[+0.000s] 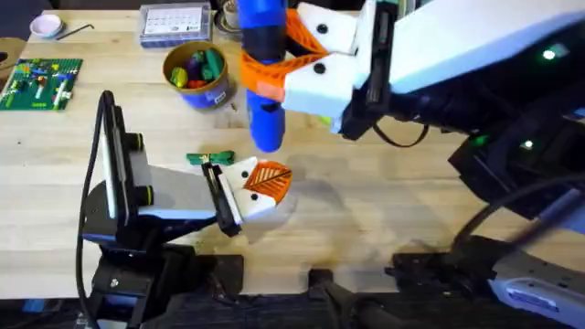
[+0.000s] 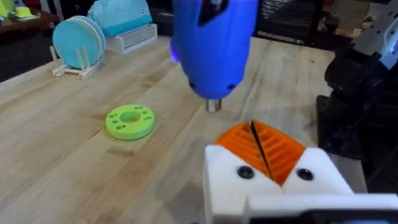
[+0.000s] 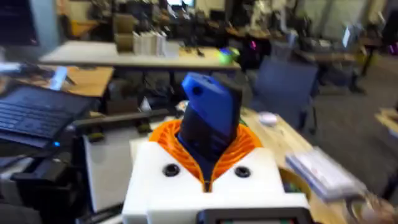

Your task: Pick up the gripper from the table and insert it into the empty holder that is missing its gripper. Then pick up a screw, insert it into the mounting hole, and use the screwdriver to tighten it. Finally, clean up the table by picking up the vegetable and placing it into the bucket.

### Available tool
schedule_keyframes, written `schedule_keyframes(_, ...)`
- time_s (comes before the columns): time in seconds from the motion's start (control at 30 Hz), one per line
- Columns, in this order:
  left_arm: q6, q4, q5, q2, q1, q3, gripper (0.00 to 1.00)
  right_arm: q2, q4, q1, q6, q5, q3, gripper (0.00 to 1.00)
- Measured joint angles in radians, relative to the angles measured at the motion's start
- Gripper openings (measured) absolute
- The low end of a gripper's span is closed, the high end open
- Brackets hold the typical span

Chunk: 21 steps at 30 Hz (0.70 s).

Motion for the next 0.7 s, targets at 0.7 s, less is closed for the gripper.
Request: schedule_keyframes(0.7,0.0,0.0,0.0,0.0,0.0,0.0,0.004,0.04,-1.025,-0.557,-0.002,0.377,0.135,0.023)
